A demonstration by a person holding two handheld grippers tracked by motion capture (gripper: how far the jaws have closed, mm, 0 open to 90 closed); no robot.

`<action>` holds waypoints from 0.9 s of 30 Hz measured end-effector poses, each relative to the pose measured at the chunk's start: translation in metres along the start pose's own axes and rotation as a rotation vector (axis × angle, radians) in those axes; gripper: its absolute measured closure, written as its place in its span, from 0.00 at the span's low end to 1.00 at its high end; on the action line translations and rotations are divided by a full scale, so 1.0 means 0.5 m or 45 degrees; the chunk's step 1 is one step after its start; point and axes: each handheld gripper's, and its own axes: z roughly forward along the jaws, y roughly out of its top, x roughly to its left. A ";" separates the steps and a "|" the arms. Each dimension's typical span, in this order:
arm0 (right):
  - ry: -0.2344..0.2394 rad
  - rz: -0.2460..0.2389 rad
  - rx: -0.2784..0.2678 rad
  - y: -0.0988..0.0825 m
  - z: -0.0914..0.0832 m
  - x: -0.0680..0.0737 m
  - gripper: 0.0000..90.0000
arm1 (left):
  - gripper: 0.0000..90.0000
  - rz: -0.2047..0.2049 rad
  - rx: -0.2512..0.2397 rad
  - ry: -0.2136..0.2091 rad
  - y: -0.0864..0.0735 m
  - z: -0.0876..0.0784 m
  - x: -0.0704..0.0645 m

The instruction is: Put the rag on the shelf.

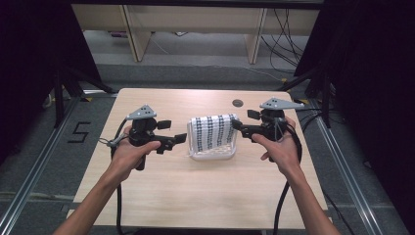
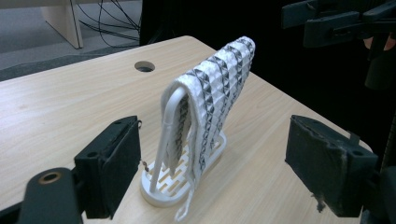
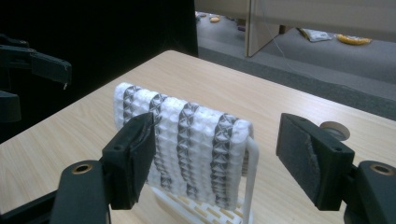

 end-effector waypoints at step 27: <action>0.011 0.047 0.003 -0.065 -0.024 0.019 0.22 | 0.19 -0.004 0.022 -0.072 -0.066 -0.019 -0.029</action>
